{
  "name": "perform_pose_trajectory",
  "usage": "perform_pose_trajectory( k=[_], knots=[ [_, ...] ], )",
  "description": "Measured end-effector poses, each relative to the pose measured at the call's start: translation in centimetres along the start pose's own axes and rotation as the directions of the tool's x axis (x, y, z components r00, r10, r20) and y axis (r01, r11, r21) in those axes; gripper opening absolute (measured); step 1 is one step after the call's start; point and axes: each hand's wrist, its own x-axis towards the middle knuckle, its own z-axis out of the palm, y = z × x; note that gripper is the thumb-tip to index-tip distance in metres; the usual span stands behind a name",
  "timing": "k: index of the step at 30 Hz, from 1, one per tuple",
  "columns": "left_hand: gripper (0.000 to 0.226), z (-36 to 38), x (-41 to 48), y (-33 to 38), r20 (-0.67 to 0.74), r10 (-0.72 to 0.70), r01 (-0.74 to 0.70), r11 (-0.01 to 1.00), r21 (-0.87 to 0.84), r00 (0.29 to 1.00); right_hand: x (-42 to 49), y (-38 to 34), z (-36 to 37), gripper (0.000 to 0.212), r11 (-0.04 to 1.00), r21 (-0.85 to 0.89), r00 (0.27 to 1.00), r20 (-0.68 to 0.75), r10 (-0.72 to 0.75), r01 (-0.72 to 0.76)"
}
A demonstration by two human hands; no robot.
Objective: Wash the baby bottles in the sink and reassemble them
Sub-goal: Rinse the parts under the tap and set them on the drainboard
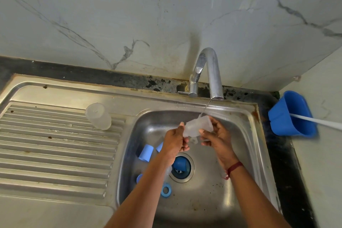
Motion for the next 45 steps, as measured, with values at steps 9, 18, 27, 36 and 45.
perform_pose_trajectory(
  k=[9, 18, 27, 36, 45],
  knots=[
    [0.058, -1.0, -2.2, -0.5, 0.041, -0.194, 0.182, 0.963, 0.201, 0.98, 0.1, 0.4, 3.9, 0.051, 0.943, 0.289, 0.985, 0.094, 0.144, -0.165],
    [0.013, -3.3, -1.5, -0.7, -0.187, -0.1, 0.114, 0.991, 0.064, 0.977, 1.5, 0.6, 3.7, 0.062, 0.868, -0.487, 0.989, -0.06, -0.138, 0.091],
    [0.016, -3.0, -1.0, 0.5, -0.163, 0.042, -0.044, 0.999, -0.004, 0.986, 1.0, -0.1, 2.3, 0.068, 0.755, -0.605, 0.966, 0.107, -0.236, 0.252],
    [0.037, -1.7, -1.0, 0.8, -0.045, 0.221, -0.218, 0.973, 0.071, 0.974, 0.4, 0.0, 2.7, 0.067, 0.872, -0.45, 0.979, 0.03, -0.202, 0.193],
    [0.042, -1.7, -1.0, 1.0, -0.001, 0.258, -0.256, 0.963, 0.088, 0.966, 0.6, 0.2, 3.3, 0.073, 0.864, -0.463, 0.964, -0.064, -0.257, 0.2]
  ],
)
